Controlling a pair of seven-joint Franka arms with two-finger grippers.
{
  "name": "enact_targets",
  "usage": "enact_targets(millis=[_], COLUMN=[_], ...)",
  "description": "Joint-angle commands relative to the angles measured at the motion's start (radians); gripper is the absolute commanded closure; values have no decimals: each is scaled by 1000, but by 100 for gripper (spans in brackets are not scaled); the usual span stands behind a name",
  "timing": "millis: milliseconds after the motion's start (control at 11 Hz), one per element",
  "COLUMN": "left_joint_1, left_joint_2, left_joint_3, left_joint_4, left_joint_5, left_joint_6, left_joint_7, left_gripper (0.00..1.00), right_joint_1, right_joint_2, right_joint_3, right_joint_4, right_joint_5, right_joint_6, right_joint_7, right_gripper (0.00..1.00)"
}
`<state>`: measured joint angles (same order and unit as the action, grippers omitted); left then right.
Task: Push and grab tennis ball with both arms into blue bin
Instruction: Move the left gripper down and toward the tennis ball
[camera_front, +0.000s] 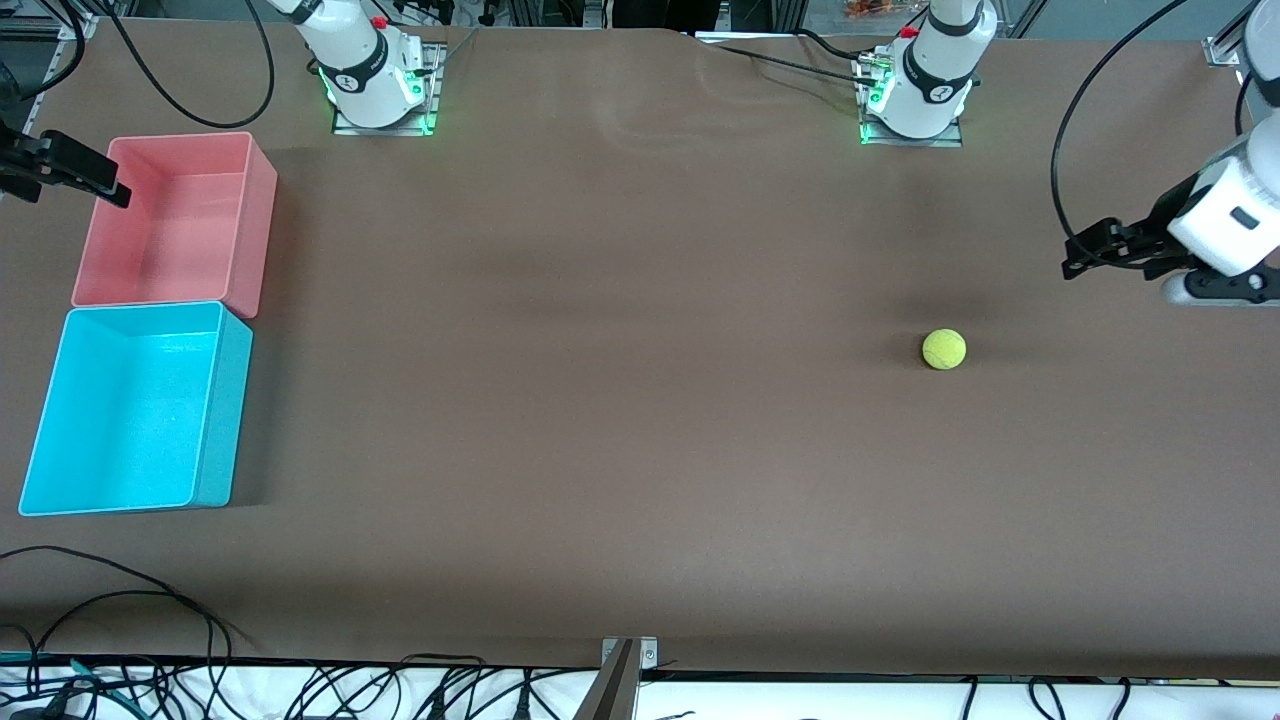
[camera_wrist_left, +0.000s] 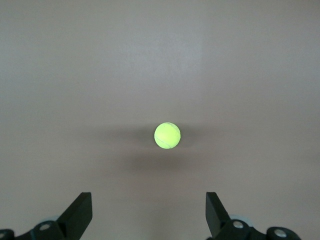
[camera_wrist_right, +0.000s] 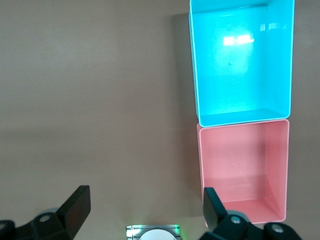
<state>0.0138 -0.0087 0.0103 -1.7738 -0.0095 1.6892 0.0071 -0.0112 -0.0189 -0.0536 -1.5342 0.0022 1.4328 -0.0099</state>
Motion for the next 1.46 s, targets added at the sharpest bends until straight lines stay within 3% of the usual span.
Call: enact_targets(millis=[0, 365, 1186, 1368], left_joint_1=[8, 9, 8, 2], left_joint_2=[-4, 24, 10, 9], left_joint_3=[-6, -4, -6, -7], left_joint_4=[-39, -73, -340, -374], left_joint_5=[-3, 2, 5, 5], left_joint_6=[40, 68, 367, 386], left_joint_7=[-1, 5, 8, 8], left_gripper=[0, 0, 0, 17], right_joint_1=[-6, -6, -6, -6], right_joint_2=[5, 5, 4, 4], right_joint_3=[1, 1, 1, 1], right_joint_4=[26, 26, 26, 26], right_joint_5=[-7, -7, -7, -7], right_joint_6=[-25, -25, -25, -25], right_joint_7=[-7, -5, -7, -7], right_gripper=[0, 0, 0, 0])
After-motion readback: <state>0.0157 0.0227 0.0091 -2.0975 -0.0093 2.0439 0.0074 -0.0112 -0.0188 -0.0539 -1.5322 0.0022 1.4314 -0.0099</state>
